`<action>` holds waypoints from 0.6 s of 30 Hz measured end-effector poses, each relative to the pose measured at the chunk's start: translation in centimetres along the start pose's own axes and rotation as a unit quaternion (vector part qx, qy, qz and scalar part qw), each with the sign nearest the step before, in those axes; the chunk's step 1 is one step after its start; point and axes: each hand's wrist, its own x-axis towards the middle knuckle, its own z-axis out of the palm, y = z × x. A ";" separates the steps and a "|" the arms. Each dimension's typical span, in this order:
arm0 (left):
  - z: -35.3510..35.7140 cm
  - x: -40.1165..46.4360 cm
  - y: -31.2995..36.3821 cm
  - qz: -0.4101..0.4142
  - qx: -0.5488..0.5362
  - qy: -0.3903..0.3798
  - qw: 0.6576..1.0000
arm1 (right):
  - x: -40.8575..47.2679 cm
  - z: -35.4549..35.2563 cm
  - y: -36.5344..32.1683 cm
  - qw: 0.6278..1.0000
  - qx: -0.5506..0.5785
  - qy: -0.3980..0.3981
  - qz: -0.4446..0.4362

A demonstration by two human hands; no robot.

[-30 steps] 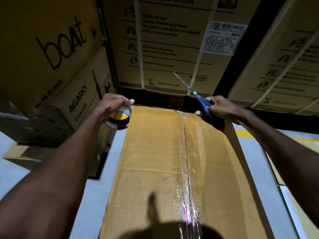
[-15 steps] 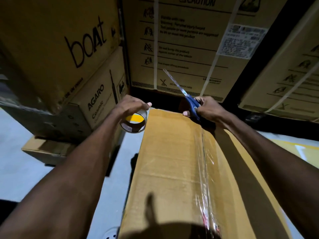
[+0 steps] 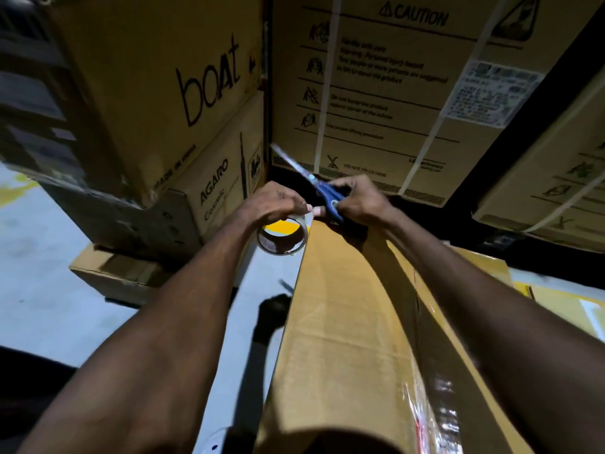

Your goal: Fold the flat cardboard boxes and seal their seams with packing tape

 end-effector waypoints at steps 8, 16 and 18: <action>-0.5 -0.7 -1.1 0.061 0.265 0.066 0.960 | -0.5 0.5 1.6 0.995 0.074 0.052 0.031; -1.0 -0.9 -2.3 0.047 0.054 -0.030 0.997 | -1.7 0.7 1.1 0.996 0.051 0.069 0.010; -1.5 -1.0 -2.4 0.026 0.007 -0.047 0.999 | -2.9 0.9 0.3 0.994 0.056 0.098 0.010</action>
